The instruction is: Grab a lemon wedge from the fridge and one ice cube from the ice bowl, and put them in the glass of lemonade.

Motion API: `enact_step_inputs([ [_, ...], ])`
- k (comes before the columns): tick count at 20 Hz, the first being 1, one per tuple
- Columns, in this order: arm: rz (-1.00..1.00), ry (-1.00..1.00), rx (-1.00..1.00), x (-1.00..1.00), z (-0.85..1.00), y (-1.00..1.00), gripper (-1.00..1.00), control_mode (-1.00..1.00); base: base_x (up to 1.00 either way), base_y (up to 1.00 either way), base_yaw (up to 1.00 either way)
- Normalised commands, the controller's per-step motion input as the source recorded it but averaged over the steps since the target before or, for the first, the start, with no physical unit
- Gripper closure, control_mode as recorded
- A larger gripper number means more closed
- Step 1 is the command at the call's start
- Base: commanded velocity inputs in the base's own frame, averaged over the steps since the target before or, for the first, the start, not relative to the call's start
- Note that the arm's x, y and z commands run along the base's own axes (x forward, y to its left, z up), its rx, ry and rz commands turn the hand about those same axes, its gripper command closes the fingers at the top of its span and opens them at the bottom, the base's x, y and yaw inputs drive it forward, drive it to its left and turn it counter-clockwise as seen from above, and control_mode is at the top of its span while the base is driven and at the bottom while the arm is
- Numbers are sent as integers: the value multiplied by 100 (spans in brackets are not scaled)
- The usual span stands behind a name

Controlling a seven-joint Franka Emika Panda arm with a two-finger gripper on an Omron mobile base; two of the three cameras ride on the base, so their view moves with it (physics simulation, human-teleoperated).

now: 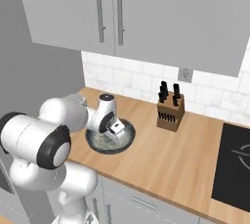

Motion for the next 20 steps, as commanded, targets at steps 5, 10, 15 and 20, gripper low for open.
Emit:
enact_step_inputs([
  [5, 0, 0, 1, -1, 17, 0, 100, -100, 0, 0, 0],
  [10, 0, 0, 1, -1, 30, 0, 100, -100, 0, 0, 0],
  [15, 0, 0, 0, -9, 28, 16, 100, -100, 0, 0, 0],
  [20, 0, -1, 0, -18, 43, 24, 100, -100, 0, 0, 0],
])
